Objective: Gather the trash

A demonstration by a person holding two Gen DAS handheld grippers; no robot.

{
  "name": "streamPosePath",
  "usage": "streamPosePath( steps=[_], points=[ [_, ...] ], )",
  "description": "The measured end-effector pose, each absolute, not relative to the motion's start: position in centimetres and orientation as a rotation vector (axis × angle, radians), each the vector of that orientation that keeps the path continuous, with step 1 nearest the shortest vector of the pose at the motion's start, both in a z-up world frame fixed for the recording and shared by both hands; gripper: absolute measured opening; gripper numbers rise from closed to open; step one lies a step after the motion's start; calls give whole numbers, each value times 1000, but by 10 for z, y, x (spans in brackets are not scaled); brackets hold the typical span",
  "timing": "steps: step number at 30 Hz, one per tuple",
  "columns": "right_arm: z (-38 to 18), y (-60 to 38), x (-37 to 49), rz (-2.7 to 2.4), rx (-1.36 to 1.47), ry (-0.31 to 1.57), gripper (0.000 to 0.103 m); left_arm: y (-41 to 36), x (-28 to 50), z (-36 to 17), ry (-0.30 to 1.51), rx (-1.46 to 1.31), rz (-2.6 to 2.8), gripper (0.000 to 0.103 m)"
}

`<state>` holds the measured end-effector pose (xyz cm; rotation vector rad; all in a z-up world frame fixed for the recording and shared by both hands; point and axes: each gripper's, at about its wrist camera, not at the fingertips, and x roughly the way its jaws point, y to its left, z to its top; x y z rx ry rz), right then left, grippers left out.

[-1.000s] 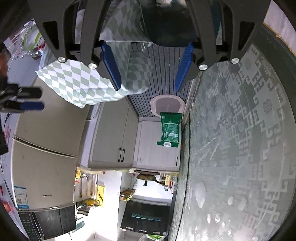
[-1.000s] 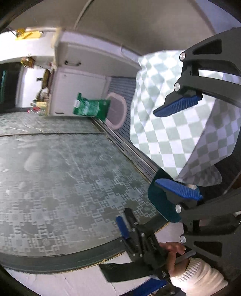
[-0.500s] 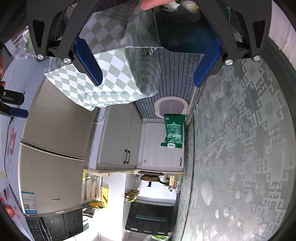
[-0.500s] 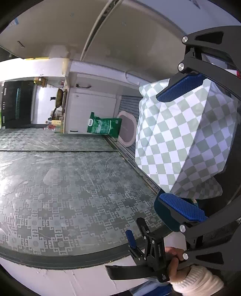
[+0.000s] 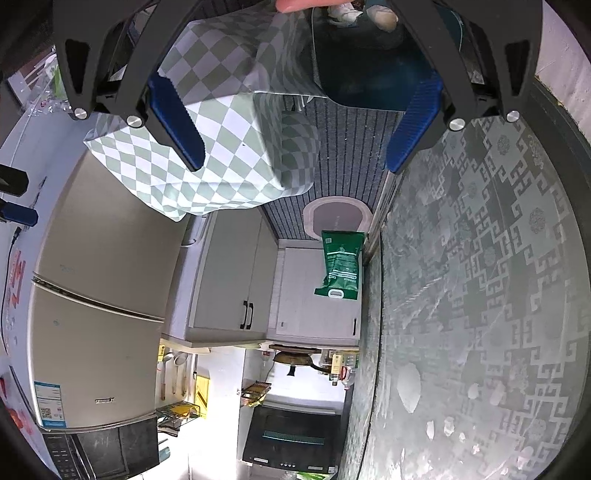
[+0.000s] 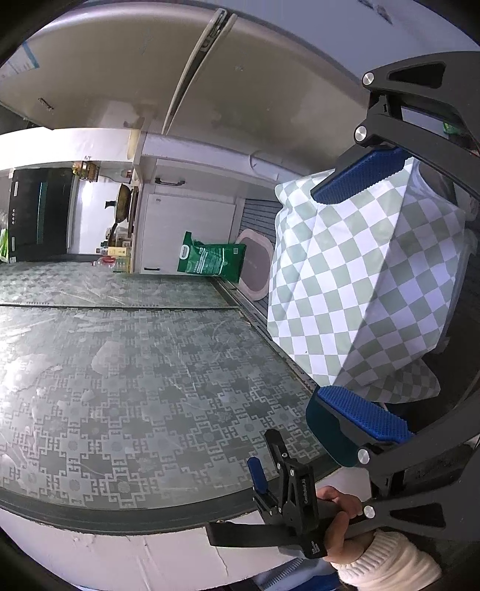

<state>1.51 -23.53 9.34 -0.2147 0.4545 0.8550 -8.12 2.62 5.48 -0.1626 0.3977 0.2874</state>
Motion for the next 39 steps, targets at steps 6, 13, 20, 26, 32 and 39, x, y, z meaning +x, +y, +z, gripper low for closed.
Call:
streamPosePath(
  steps=[6, 13, 20, 26, 32, 39],
  points=[
    [93, -237, 15, 860, -206, 456, 100, 26, -81, 55, 393, -162, 286, 100],
    [92, -238, 15, 858, -210, 465, 100, 29, -79, 55, 404, -176, 295, 100],
    [92, -237, 16, 859, -212, 466, 100, 29, -79, 55, 399, -169, 298, 100],
    [90, -237, 16, 861, -216, 471, 100, 30, -77, 53, 410, -189, 294, 100],
    [89, -236, 17, 862, -221, 475, 100, 28, -78, 54, 404, -167, 302, 100],
    [88, -235, 16, 863, -224, 475, 100, 27, -78, 55, 408, -148, 317, 100]
  ],
)
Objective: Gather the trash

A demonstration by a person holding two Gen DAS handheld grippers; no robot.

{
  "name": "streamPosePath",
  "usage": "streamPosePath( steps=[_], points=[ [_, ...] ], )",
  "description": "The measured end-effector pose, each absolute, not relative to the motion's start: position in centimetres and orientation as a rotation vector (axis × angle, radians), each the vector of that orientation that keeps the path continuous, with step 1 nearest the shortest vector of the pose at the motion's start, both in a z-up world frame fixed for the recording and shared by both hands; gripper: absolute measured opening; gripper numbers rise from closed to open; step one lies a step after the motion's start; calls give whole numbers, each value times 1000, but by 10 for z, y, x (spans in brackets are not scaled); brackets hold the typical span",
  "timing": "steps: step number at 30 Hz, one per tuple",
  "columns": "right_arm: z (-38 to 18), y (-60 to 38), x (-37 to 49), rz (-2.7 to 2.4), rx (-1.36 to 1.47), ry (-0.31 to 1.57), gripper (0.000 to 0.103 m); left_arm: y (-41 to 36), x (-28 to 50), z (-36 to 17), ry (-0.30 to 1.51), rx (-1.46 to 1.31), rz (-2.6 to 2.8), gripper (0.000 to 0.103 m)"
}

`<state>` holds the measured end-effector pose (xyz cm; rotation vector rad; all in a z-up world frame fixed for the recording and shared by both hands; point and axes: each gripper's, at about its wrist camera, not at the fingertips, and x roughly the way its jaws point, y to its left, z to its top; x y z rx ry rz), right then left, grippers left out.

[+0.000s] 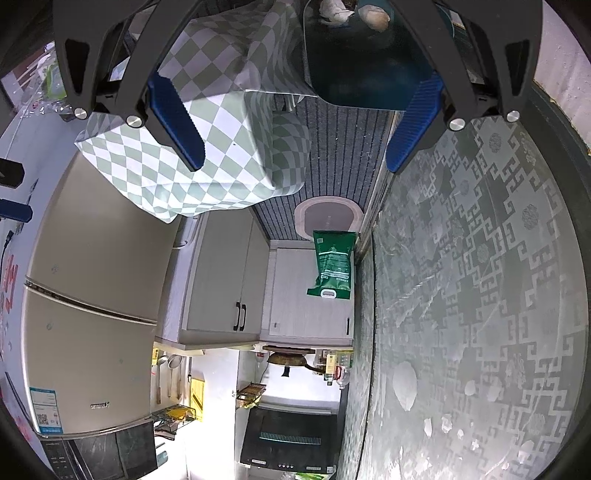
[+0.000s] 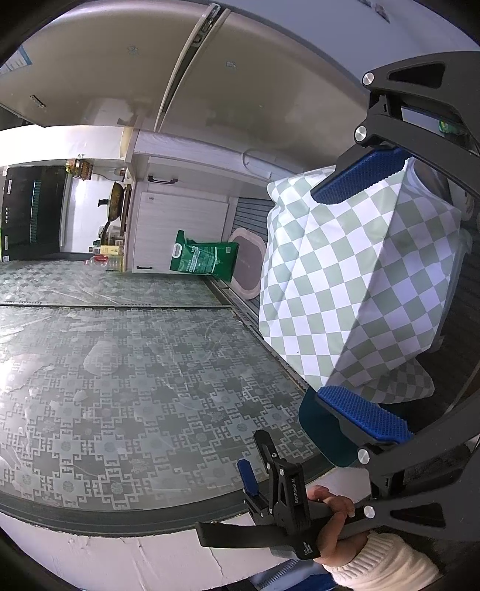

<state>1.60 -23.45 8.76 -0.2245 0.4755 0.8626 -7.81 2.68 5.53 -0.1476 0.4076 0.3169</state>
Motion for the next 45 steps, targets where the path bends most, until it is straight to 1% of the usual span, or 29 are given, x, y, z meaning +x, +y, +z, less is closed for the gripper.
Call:
streamPosePath(
  steps=[11, 45],
  points=[
    [86, -233, 14, 861, -230, 478, 100, 29, -78, 55, 422, -156, 333, 100],
    [78, -230, 14, 866, -240, 495, 100, 38, -69, 42, 573, -166, 430, 100]
  ],
)
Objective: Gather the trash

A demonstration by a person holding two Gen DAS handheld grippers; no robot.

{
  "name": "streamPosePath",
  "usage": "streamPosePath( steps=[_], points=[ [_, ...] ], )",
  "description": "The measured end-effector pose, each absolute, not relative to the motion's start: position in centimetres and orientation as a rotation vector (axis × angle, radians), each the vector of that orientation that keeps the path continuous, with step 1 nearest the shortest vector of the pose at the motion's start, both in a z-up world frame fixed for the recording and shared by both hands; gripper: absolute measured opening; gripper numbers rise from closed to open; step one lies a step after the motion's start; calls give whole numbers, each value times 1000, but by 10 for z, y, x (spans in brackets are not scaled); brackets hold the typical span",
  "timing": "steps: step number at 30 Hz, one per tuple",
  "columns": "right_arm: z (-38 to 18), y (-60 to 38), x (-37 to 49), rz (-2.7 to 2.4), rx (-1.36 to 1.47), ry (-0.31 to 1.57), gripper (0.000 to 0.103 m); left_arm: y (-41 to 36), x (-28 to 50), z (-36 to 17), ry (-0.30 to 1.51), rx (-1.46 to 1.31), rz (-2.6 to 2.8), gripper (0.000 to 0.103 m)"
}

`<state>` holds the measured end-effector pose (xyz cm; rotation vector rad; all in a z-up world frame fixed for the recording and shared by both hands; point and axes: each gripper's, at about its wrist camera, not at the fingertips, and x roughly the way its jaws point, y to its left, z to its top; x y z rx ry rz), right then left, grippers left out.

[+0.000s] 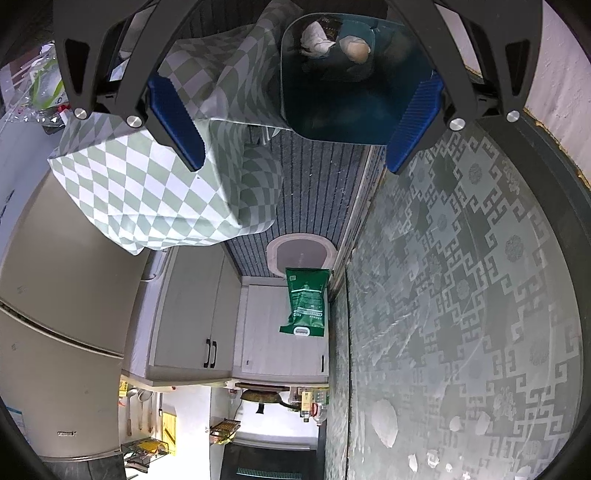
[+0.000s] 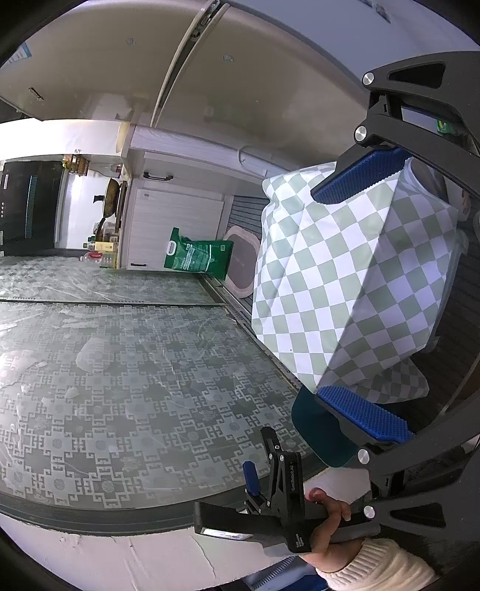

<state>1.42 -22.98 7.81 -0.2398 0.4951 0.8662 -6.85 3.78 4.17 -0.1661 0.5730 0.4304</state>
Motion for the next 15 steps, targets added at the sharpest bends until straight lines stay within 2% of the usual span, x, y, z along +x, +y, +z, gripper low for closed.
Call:
streamPosePath(
  steps=[15],
  points=[
    [77, -229, 13, 871, -245, 501, 100, 40, -66, 36, 610, -160, 441, 100]
  ],
)
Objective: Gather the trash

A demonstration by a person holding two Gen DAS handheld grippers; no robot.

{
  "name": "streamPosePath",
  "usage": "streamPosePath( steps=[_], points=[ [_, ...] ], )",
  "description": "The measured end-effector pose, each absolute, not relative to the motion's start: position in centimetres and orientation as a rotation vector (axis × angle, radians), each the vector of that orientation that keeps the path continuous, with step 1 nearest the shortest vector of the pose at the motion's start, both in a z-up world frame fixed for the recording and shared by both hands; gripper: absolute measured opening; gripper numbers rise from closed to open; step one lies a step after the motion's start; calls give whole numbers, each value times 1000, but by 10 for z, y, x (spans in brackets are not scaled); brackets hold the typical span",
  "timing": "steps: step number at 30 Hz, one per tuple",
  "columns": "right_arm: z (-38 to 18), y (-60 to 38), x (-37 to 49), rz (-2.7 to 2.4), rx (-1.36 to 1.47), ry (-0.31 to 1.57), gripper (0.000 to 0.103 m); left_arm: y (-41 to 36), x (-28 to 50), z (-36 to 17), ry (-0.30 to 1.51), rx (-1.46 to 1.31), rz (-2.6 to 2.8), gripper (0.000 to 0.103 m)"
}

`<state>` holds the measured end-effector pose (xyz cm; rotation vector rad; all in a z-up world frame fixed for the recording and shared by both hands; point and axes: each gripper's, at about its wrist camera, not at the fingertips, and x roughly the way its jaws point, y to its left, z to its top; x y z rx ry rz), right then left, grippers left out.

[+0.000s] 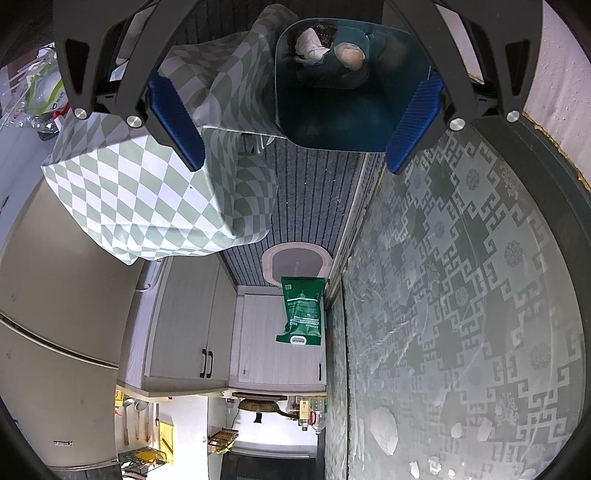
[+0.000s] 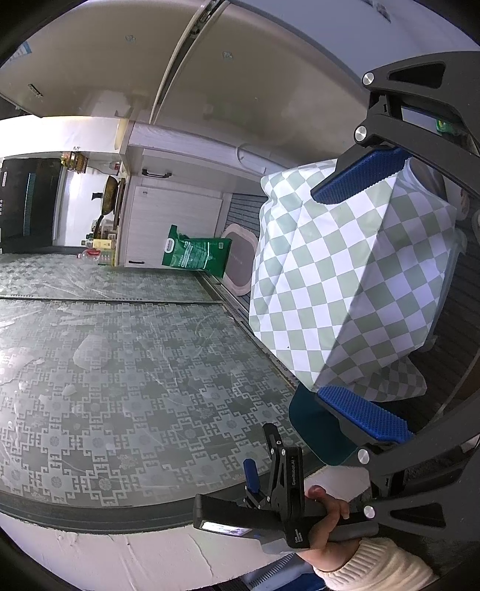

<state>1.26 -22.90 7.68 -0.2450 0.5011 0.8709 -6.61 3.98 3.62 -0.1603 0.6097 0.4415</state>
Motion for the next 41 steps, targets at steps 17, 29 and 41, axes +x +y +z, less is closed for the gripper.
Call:
streamPosePath(
  steps=[17, 29, 41],
  points=[
    [77, -229, 12, 870, -246, 501, 100, 42, -65, 35, 621, -164, 441, 100],
    [78, -229, 12, 872, -248, 501, 100, 42, -65, 32, 628, -165, 436, 100],
    [77, -230, 12, 872, -251, 501, 100, 45, -66, 29, 636, -182, 431, 100]
  ],
)
